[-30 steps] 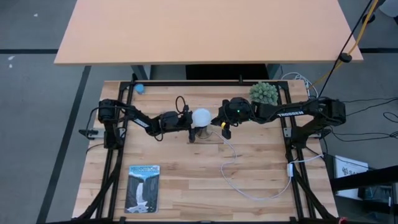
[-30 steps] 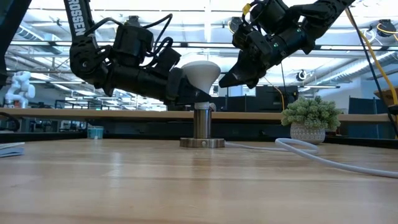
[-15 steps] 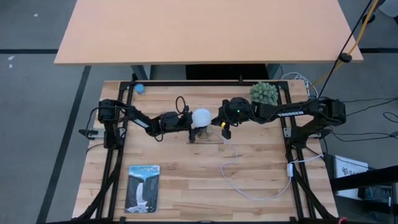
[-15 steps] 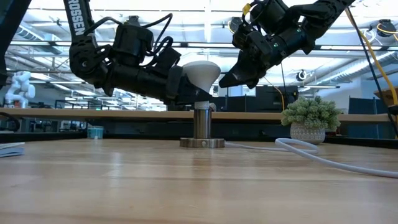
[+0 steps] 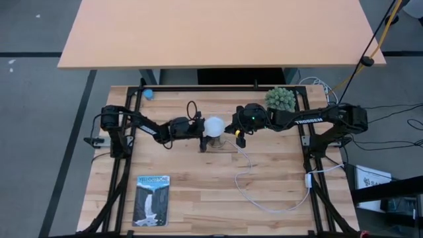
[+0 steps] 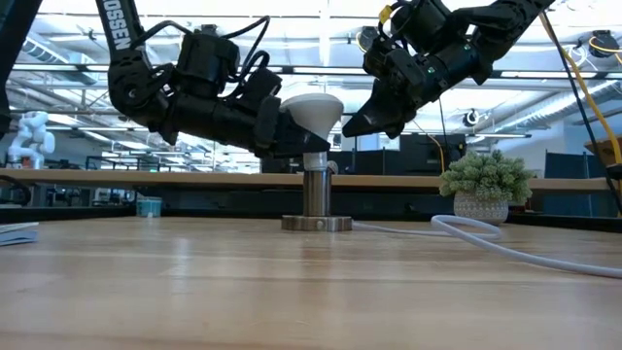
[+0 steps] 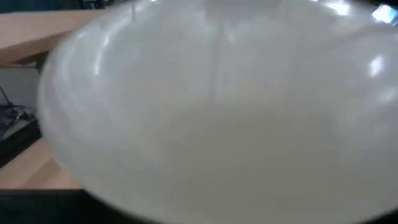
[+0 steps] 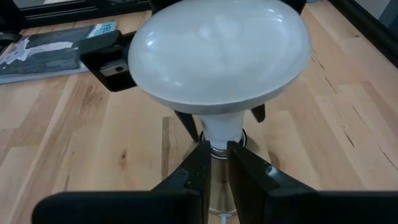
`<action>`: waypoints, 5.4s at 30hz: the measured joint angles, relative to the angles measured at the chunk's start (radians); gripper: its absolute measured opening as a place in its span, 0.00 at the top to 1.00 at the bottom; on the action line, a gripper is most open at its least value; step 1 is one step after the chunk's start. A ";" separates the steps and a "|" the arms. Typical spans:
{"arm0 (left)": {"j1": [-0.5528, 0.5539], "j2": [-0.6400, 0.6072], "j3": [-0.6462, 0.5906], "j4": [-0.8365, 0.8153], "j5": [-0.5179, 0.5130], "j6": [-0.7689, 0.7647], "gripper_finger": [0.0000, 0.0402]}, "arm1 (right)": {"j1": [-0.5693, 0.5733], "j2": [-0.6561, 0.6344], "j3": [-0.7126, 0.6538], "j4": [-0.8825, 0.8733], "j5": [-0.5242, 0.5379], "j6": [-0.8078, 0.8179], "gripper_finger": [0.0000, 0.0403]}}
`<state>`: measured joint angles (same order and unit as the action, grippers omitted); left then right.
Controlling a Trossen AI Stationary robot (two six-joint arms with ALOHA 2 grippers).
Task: Screw lightbulb
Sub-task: Insert the lightbulb into the lamp
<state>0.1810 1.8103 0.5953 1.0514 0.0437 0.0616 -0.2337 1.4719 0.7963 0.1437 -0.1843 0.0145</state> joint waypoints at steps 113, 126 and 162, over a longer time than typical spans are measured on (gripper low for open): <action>-0.008 -0.083 0.000 -0.124 0.029 -0.022 0.43 | -0.009 0.209 -0.146 0.556 -0.213 0.071 1.00; -0.023 -0.082 0.024 -0.143 0.025 0.006 0.43 | -0.021 0.209 -0.146 0.556 -0.109 0.070 1.00; -0.053 -0.082 -0.009 -0.137 -0.038 0.044 0.43 | -0.037 0.082 -0.115 0.407 -0.077 0.055 1.00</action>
<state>0.1283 1.7279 0.5865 0.9146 0.0058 0.1057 -0.2703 1.5536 0.6817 0.5511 -0.2611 0.0692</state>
